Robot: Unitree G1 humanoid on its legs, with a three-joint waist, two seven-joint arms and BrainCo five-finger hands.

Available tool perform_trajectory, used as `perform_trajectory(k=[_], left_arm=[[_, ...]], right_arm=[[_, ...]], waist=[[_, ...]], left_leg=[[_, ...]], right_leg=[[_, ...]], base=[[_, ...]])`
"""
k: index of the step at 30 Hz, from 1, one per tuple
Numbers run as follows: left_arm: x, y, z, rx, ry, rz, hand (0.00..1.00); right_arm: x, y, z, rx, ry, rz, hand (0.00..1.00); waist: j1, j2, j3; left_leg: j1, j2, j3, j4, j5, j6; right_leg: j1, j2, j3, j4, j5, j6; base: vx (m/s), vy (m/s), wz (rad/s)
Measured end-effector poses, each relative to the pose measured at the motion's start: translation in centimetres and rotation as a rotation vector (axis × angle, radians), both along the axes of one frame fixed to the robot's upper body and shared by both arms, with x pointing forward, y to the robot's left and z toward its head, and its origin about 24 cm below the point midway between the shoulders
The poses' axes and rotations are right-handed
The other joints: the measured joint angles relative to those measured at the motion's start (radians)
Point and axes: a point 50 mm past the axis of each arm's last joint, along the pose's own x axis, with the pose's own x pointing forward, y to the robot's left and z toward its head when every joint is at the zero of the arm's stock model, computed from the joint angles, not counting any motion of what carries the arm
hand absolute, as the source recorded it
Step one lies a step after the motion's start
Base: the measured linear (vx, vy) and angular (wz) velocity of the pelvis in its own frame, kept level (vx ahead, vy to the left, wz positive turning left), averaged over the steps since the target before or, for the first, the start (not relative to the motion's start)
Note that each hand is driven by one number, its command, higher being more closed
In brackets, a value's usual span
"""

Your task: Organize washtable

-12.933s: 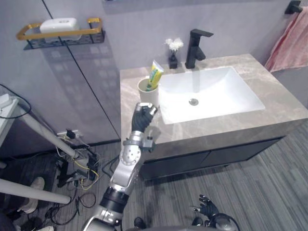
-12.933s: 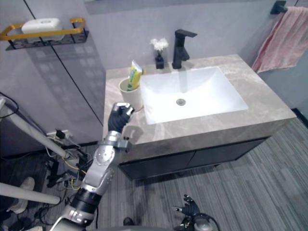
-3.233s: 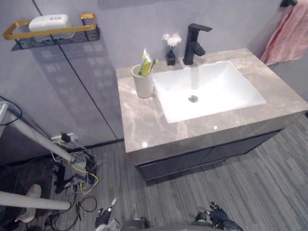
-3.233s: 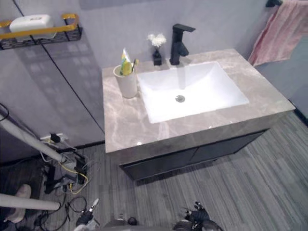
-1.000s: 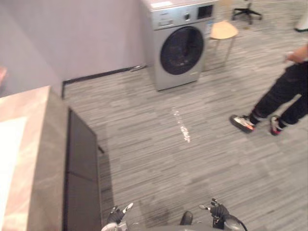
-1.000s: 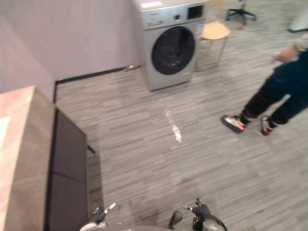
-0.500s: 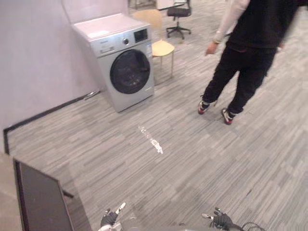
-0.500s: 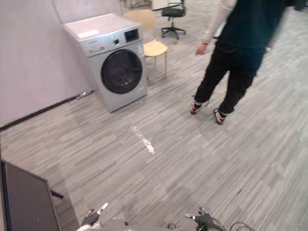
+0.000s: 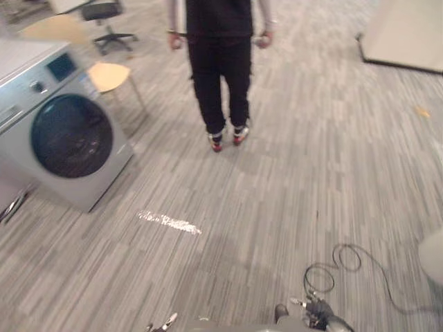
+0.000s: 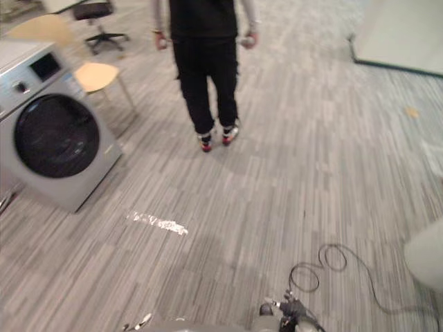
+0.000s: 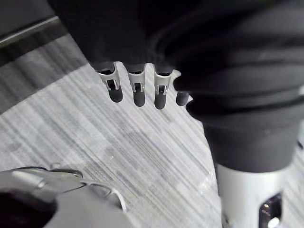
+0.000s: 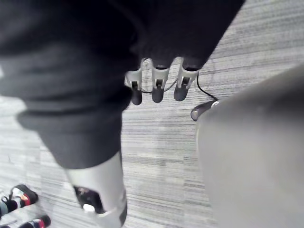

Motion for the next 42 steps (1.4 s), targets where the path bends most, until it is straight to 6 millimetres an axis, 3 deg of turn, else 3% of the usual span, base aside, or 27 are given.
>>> perform_trajectory(k=[1,2,4,5,6,7,10,14,17,20,22,23,24,26,27,28,29,30,31,32,35,42], left_arm=[[0.5,0.5,0.2,0.022,-0.009,-0.028,0.00],[0.5,0.8,0.2,0.029,-0.001,-0.025,0.00],[0.3,0.3,0.1,0.015,0.013,-0.040,0.00],[0.5,0.2,0.1,0.012,0.010,-0.053,0.00],[0.6,0.2,0.1,0.012,0.010,-0.060,0.00],[0.7,0.6,0.2,0.026,0.011,-0.081,0.00],[0.8,1.0,0.2,0.037,0.014,-0.089,0.00],[0.6,0.8,0.1,0.031,0.028,-0.072,0.00],[-0.1,0.9,0.1,0.029,0.035,-0.020,0.00],[-0.7,1.1,0.1,0.032,0.045,0.004,0.00],[-1.7,1.1,0.0,0.031,0.067,0.025,0.00],[-2.5,1.1,0.0,0.030,0.084,0.034,0.00],[-2.6,1.3,0.0,0.036,0.088,0.037,0.00],[-2.4,1.6,0.1,0.042,0.080,0.044,0.00],[-2.2,1.9,0.2,0.047,0.073,0.048,0.00],[-2.0,1.8,0.2,0.047,0.067,0.047,0.00],[-1.6,1.1,0.1,0.032,0.057,0.042,0.00],[-1.4,0.9,0.0,0.026,0.052,0.042,0.00],[-1.0,0.7,0.0,0.022,0.037,0.045,0.00],[-0.5,1.0,0.2,0.039,0.024,0.025,0.00],[0.2,1.3,0.4,0.061,0.004,-0.005,0.00],[0.8,0.0,0.3,0.034,-0.009,-0.030,0.00]], right_arm=[[-0.4,-0.1,-0.2,0.009,0.021,-0.036,0.00],[-0.6,-0.3,-0.3,0.009,0.031,-0.053,0.00],[-0.8,0.0,-0.3,0.021,0.021,-0.073,0.00],[-1.1,0.0,-0.4,0.028,0.022,-0.101,0.00],[-1.4,0.0,-0.4,0.031,0.024,-0.116,0.00],[-1.8,0.1,-0.5,0.035,0.033,-0.129,0.00],[-2.7,-0.2,-0.7,0.035,0.049,-0.173,0.00],[-6.0,-0.5,-1.1,0.036,0.122,-0.233,0.00],[-6.5,-0.4,-1.2,0.042,0.130,-0.256,0.00],[-6.4,-0.5,-1.2,0.040,0.126,-0.257,0.00],[-5.9,-0.5,-1.1,0.031,0.115,-0.248,0.00],[-5.7,-0.7,-1.0,0.021,0.112,-0.235,0.00],[-5.5,-0.6,-1.0,0.020,0.108,-0.221,0.00],[-4.9,-0.5,-0.9,0.015,0.090,-0.197,0.00],[-4.3,-0.1,-0.9,0.021,0.076,-0.187,0.00],[-3.8,-0.2,-0.8,0.007,0.065,-0.159,0.00],[-3.4,-0.6,-0.7,-0.013,0.060,-0.127,0.00],[-3.2,-1.0,-0.6,-0.027,0.058,-0.118,0.00],[-3.2,-0.8,-0.6,-0.025,0.064,-0.104,0.00],[-3.1,-0.6,-0.7,-0.023,0.066,-0.076,0.00],[-3.2,-0.1,-0.8,-0.018,0.077,-0.044,0.00],[-3.0,-0.4,-0.8,-0.042,0.090,0.032,0.00]], waist=[[0.001,-0.005,-0.010],[0.003,-0.019,0.000],[-0.003,-0.001,0.001],[-0.003,-0.005,-0.001],[-0.008,-0.006,-0.002],[-0.027,-0.031,-0.017],[-0.048,-0.048,-0.017],[-0.055,-0.045,-0.021],[-0.060,-0.051,-0.030],[-0.084,-0.051,-0.031],[-0.083,-0.034,-0.037],[-0.079,-0.029,-0.048],[-0.084,-0.028,-0.062],[-0.081,-0.047,-0.066],[-0.078,-0.058,-0.064],[-0.084,-0.059,-0.062],[-0.082,-0.029,-0.067],[-0.082,-0.017,-0.068],[-0.083,-0.009,-0.078],[-0.087,-0.027,-0.084],[-0.093,-0.040,-0.086],[-0.095,-0.024,-0.094]], left_leg=[[0.051,-0.017,-0.060,-0.362,0.126,0.047],[0.102,-0.038,0.012,-0.423,0.222,0.053],[0.130,-0.031,0.062,-0.443,0.225,0.047],[0.143,-0.029,0.084,-0.450,0.225,0.047],[0.146,-0.030,0.087,-0.456,0.224,0.045],[0.152,-0.034,0.101,-0.473,0.221,0.042],[0.181,-0.039,0.124,-0.506,0.221,0.042],[0.239,-0.052,0.153,-0.565,0.213,0.030],[0.239,-0.051,0.195,-0.573,0.200,0.013],[0.202,-0.002,0.207,-0.437,0.118,-0.018],[0.172,0.074,0.247,-0.286,0.026,-0.056],[0.158,0.104,0.252,-0.214,0.017,-0.064],[0.110,0.129,0.189,-0.095,0.025,-0.057],[0.054,0.156,0.142,0.025,0.051,-0.063],[0.034,0.155,0.117,0.038,0.040,-0.047],[0.031,0.165,0.079,-0.043,0.032,-0.036],[0.041,0.175,0.023,-0.192,0.070,-0.066],[0.048,0.181,0.003,-0.253,0.123,-0.101],[0.078,0.131,0.016,-0.314,0.144,-0.095],[0.095,0.101,0.029,-0.347,0.153,-0.083],[0.123,0.065,0.041,-0.388,0.153,-0.081],[0.200,0.047,0.071,-0.468,0.153,-0.081]], right_leg=[[-0.002,-0.051,-0.167,0.019,-0.031,0.017],[0.008,-0.093,-0.315,0.056,-0.071,0.028],[0.027,-0.089,-0.491,0.067,-0.073,0.013],[0.036,-0.058,-0.501,0.036,-0.047,-0.010],[0.040,-0.045,-0.499,0.017,-0.031,-0.014],[0.042,-0.024,-0.490,-0.025,-0.001,-0.002],[0.044,-0.009,-0.449,-0.041,0.009,0.003],[0.080,0.013,-0.423,-0.098,0.003,0.007],[0.078,0.032,-0.398,-0.138,-0.010,0.007],[0.075,0.046,-0.381,-0.113,-0.045,-0.002],[0.052,0.070,-0.332,-0.057,-0.092,0.002],[0.041,0.080,-0.300,-0.060,-0.098,0.002],[0.042,0.094,-0.263,-0.076,-0.084,-0.008],[0.043,0.089,-0.218,-0.093,-0.048,-0.031],[0.042,0.068,-0.201,-0.098,-0.039,-0.026],[0.042,0.058,-0.175,-0.105,-0.034,-0.017],[0.039,0.061,-0.162,-0.118,-0.013,0.014],[0.039,0.066,-0.158,-0.130,-0.008,0.028],[0.044,0.045,-0.127,-0.162,0.010,0.053],[0.039,0.031,-0.111,-0.168,0.011,0.055],[0.040,0.011,-0.088,-0.170,0.015,0.061],[0.062,0.023,-0.081,-0.184,0.018,0.065]], base=[[-0.02,0.096,-0.93],[0.01,0.007,-0.84],[0.04,0.003,-0.87],[0.02,0.001,-0.80],[0.00,-0.003,-0.70],[-0.01,0.005,-0.46],[-0.02,0.023,-0.47],[-0.04,0.015,-0.33],[-0.02,-0.015,-0.41],[0.02,-0.059,-0.26],[0.11,-0.018,-0.62],[0.26,0.014,-0.80],[0.22,0.020,-0.67],[0.17,0.005,-0.47],[0.16,0.045,-0.44],[0.12,0.098,-0.57],[0.13,0.181,-0.48],[0.14,0.247,-0.41],[0.13,0.241,-0.19],[0.14,0.224,-0.19],[0.13,0.150,-0.14],[0.11,0.033,-0.20]])
